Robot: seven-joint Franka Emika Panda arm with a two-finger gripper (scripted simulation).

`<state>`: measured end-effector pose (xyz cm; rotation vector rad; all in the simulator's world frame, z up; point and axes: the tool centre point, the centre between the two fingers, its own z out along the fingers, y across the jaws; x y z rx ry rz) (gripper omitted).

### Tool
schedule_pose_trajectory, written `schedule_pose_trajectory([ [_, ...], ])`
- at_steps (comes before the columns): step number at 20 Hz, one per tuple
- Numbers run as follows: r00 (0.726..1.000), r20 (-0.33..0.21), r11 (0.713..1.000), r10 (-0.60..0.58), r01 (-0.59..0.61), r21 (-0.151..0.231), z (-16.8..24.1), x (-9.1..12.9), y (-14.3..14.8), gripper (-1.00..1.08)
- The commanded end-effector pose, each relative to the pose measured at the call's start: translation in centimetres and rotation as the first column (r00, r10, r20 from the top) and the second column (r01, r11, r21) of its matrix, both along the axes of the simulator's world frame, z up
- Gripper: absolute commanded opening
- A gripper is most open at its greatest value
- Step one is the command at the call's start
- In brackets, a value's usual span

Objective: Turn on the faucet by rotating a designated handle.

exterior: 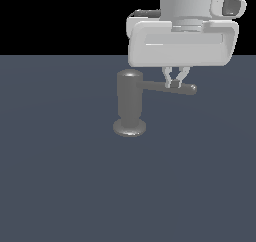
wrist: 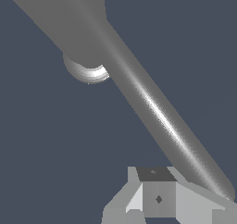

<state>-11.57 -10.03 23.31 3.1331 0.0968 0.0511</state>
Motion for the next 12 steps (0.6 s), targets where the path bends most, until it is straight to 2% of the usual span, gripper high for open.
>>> schedule_pose_trajectory([
  [1, 0.999, -0.033, 0.999, -0.037, 0.038, 0.005, -1.3, -1.0, -2.7, -1.0],
  [2, 0.999, -0.033, 0.999, -0.037, 0.038, 0.005, -1.3, -1.0, -2.7, -1.0],
  [3, 1.0, 0.003, 1.0, -0.001, 0.001, 0.0, 0.1, 0.2, -0.8, -1.0],
  [12, 1.0, -0.003, 1.0, -0.007, 0.007, 0.001, -0.1, 2.6, -2.8, -1.0],
])
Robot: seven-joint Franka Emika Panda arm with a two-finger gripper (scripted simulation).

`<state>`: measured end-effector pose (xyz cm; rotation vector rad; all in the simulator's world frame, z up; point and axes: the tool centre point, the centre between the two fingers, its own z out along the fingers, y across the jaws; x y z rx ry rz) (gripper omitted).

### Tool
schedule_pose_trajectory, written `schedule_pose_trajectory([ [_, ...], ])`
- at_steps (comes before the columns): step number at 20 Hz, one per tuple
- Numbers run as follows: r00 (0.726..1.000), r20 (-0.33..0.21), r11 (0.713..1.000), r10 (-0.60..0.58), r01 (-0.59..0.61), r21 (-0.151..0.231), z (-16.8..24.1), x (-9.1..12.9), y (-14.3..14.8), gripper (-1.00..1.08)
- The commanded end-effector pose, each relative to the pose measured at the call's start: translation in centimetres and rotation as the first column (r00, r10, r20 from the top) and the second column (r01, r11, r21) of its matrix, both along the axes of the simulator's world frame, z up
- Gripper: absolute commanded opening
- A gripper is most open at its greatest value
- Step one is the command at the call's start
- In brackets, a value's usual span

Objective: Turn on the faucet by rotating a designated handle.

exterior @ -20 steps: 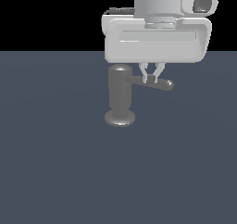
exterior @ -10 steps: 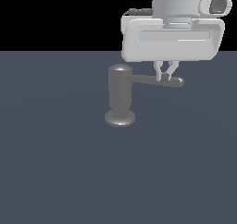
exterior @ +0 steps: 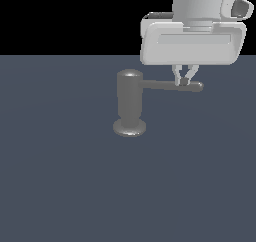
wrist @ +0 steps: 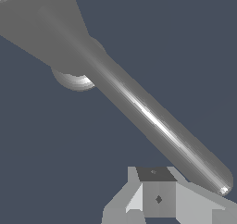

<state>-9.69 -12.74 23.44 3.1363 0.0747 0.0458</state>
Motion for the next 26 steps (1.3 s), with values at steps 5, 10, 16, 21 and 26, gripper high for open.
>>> schedule_pose_trajectory([
  [5, 1.0, -0.003, 1.0, 0.003, -0.003, -0.001, -0.4, 2.0, -1.2, -1.0],
  [10, 1.0, -0.007, 1.0, 0.0, 0.0, -0.001, -0.5, 3.3, -2.3, -1.0],
  [16, 1.0, -0.011, 1.0, -0.005, 0.005, 0.0, -0.7, 4.8, -3.6, -1.0],
  [21, 1.0, -0.014, 1.0, -0.008, 0.008, 0.001, -0.8, 6.0, -4.6, -1.0],
  [26, 1.0, -0.018, 1.0, -0.011, 0.011, 0.001, -1.0, 7.2, -5.7, -1.0],
])
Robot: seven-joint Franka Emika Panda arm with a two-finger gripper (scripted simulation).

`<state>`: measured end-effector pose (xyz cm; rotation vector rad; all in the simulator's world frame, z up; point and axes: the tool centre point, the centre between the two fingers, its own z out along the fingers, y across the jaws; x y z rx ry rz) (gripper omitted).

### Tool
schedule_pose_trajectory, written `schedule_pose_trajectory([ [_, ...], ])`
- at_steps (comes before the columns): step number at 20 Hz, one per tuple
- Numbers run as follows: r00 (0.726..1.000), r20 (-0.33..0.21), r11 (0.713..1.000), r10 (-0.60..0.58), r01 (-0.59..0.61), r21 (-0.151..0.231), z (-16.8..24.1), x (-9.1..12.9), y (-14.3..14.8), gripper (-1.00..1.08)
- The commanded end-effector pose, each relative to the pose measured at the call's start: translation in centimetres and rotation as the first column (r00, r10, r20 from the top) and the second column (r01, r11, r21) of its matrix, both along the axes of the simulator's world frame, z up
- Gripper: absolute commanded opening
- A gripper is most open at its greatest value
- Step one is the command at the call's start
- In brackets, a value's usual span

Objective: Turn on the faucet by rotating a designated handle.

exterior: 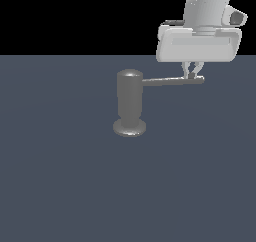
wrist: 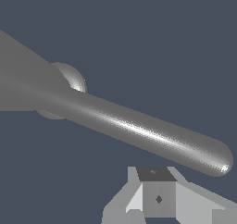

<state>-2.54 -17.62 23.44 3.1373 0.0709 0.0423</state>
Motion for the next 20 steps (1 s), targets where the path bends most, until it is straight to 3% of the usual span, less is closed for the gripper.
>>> schedule_pose_trajectory([
  [1, 1.0, -0.016, 1.0, -0.01, 0.01, 0.001, -1.0, 0.3, -1.0, -1.0],
  [17, 0.999, -0.026, 1.0, -0.02, 0.02, 0.002, -1.4, 3.9, -4.2, -1.0],
  [20, 1.0, -0.001, 1.0, 0.018, -0.018, 0.007, 0.0, 5.2, -1.6, -1.0],
])
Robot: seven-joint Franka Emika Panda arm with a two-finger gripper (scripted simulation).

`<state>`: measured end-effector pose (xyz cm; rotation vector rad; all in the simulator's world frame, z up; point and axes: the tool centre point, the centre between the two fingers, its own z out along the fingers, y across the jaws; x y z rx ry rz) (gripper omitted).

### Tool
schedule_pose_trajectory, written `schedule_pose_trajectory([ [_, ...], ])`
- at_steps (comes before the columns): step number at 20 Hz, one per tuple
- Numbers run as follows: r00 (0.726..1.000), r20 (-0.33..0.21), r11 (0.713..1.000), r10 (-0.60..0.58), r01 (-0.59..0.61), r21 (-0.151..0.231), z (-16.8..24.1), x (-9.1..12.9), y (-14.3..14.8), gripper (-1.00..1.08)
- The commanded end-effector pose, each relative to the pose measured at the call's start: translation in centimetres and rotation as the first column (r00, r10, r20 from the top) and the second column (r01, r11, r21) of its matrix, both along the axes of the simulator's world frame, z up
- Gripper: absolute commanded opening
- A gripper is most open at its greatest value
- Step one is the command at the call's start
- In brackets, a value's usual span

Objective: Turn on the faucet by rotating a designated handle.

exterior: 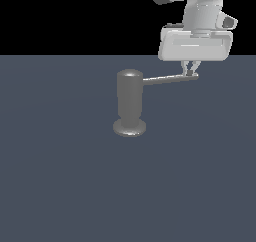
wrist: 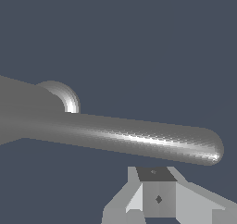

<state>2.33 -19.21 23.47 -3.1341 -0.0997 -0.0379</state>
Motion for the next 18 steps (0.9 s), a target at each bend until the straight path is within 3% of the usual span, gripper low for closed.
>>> schedule_pose_trajectory([
  [1, 1.0, 0.001, 1.0, -0.001, 0.001, -0.001, 0.0, 0.6, 0.0, -1.0],
  [18, 1.0, -0.007, 1.0, -0.013, 0.013, -0.003, -0.5, 5.4, 0.4, -1.0],
])
